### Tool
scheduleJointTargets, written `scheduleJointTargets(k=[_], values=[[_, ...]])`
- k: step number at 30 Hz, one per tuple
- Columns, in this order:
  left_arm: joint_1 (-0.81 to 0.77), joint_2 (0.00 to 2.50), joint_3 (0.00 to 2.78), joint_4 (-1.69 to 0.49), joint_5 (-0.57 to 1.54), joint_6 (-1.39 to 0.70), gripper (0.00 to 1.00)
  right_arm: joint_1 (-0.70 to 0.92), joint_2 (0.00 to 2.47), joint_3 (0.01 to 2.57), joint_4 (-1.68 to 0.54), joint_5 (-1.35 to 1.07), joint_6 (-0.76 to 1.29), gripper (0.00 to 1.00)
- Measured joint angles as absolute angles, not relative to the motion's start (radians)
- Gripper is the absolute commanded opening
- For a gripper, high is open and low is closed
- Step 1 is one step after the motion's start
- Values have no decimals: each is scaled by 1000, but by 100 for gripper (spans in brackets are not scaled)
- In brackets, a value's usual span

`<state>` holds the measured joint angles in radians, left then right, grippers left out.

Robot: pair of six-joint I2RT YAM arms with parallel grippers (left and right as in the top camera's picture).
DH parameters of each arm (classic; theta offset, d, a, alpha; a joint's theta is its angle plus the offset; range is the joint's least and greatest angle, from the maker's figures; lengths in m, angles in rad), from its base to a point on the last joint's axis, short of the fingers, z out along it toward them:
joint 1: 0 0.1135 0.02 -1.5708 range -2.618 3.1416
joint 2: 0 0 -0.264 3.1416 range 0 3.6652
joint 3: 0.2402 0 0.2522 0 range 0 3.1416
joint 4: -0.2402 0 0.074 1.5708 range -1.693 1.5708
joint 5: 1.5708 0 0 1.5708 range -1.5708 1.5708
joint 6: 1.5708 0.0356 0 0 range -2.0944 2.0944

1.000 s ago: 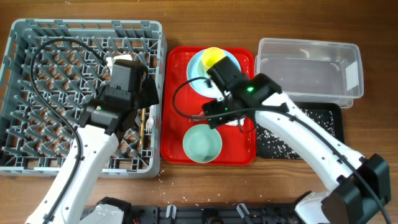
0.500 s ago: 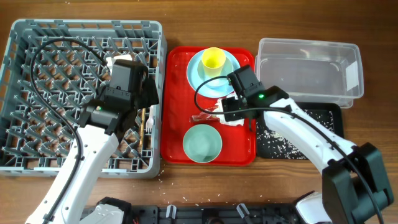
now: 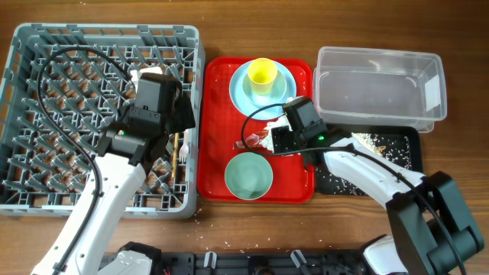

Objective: Sort waste into correct bins and load items into the dishwasher rack
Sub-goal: 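Move the right gripper to the crumpled white tissue, then grasp the white tissue with the right gripper and lift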

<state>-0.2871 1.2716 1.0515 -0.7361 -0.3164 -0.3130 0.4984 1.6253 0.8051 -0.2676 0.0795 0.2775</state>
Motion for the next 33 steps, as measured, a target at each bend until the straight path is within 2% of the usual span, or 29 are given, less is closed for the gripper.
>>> scheduleJointTargets(k=[4,9,15,17,20,24,30,33], values=[[-287,1272,1052,-736,-316,-313,100,498,1625,805,-269,80,300,80],[-287,1272,1052,-736,-316,-313,100,498,1625,805,-291,79,324,66],[-287,1272,1052,-736,-316,-313,100,498,1625,805,-291,2,336,63],[-287,1272,1052,-736,-316,-313,100,508,1625,805,-294,-38,336,64],[-287,1272,1052,-736,-316,-313,100,546,1625,807,-339,-50,331,72],[-287,1272,1052,-736,-316,-313,100,549,1626,913,-468,32,282,76],[-287,1272,1052,-736,-316,-313,100,549,1626,949,-471,91,229,87],[-287,1272,1052,-736,-316,-313,100,549,1626,949,-460,110,221,88]])
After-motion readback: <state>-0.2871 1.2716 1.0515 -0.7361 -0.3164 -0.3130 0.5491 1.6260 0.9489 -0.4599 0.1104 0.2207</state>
